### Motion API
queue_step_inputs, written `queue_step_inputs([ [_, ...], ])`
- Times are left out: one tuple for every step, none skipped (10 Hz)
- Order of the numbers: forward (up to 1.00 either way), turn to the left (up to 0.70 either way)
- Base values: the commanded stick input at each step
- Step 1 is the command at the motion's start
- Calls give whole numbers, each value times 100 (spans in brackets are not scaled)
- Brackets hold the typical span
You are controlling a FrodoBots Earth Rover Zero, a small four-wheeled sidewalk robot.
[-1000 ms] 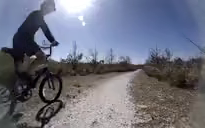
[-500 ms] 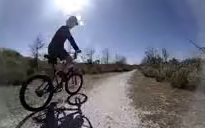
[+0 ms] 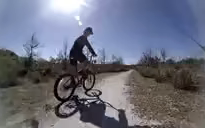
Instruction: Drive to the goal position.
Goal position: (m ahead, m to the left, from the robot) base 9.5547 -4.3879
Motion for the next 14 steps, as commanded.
queue_step_inputs([
  [50,0],
  [50,0],
  [50,0],
  [50,0],
  [50,0],
  [50,0],
  [50,0],
  [50,0],
  [50,0],
  [50,0],
  [50,0],
  [50,-6],
  [50,-41],
  [50,-50],
])
